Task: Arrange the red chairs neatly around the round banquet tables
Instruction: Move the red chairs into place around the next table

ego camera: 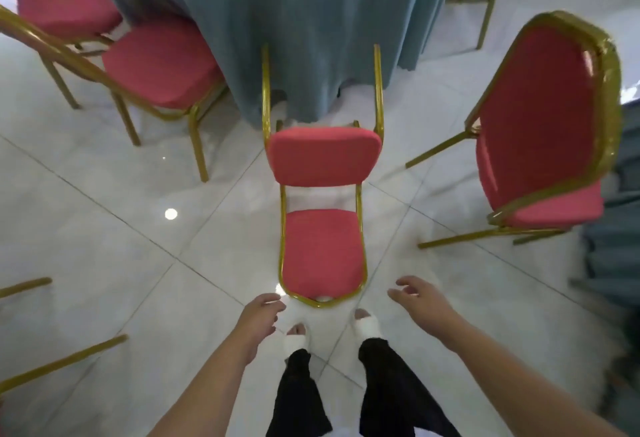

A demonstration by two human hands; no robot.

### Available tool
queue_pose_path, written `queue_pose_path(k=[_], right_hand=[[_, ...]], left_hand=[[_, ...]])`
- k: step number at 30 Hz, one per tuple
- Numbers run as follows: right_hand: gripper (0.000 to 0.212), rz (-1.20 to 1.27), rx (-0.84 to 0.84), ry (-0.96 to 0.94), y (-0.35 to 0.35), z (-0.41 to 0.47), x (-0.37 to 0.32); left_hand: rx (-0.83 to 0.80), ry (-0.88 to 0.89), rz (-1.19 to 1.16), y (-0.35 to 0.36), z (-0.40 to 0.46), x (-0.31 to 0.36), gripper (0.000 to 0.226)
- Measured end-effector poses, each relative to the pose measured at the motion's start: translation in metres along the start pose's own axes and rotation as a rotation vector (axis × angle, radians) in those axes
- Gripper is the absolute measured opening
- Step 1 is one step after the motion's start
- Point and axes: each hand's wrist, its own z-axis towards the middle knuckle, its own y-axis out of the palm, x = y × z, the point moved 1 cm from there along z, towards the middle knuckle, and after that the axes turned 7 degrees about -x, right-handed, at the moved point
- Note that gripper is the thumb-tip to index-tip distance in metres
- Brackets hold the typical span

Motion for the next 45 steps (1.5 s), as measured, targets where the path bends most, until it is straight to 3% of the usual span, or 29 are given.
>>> queue_pose_path(k=[10, 15, 20, 24, 28, 31, 32, 34, 36, 37, 39, 42, 45], right_hand=[[0.060, 0.148, -0.173, 0.304, 0.116, 0.176, 0.084], [0.071, 0.217, -0.019, 0.305, 0.129, 0.304, 0.134], [0.079, 0.435, 0.100, 0.313, 0.148, 0.426, 0.189], [0.087, 0.590, 0.207, 0.338, 0.167, 0.515, 0.228], [0.086, 0.853, 0.149, 0.313, 0.194, 0.582, 0.262], [0.120, 0.974, 0.104, 0.271, 0.208, 0.620, 0.286], [0.115, 0.995, 0.079, 0.275, 0.206, 0.604, 0.280], [0.079, 0.950, 0.066, 0.341, 0.200, 0.555, 0.251], [0.060, 0.893, 0.049, 0.358, 0.193, 0.526, 0.237], [0.061, 0.879, 0.052, 0.366, 0.186, 0.521, 0.237], [0.068, 0.821, 0.050, 0.371, 0.173, 0.514, 0.225], [0.078, 0.621, 0.110, 0.343, 0.149, 0.532, 0.207], [0.063, 0.465, 0.129, 0.282, 0.142, 0.541, 0.184]], left_hand=[[0.073, -0.209, 0.126, -0.029, 0.186, -0.084, 0.026], [0.211, -0.273, -0.089, -0.002, 0.314, -0.117, 0.046], [0.212, -0.168, -0.190, 0.046, 0.433, -0.142, 0.054], [0.380, -0.154, -0.343, 0.049, 0.514, -0.173, 0.074], [0.444, -0.114, -0.564, 0.059, 0.571, -0.188, 0.071], [0.433, -0.009, -0.589, 0.058, 0.596, -0.206, 0.074], [0.410, 0.004, -0.582, 0.053, 0.609, -0.217, 0.072], [0.278, 0.013, -0.600, 0.056, 0.580, -0.212, 0.066], [0.162, -0.009, -0.614, 0.060, 0.536, -0.193, 0.034], [0.142, -0.004, -0.608, 0.058, 0.526, -0.188, 0.024], [0.185, -0.016, -0.572, 0.054, 0.520, -0.184, 0.033], [0.126, -0.064, -0.524, 0.051, 0.518, -0.166, 0.038], [0.103, -0.089, -0.513, 0.035, 0.533, -0.154, 0.036]])
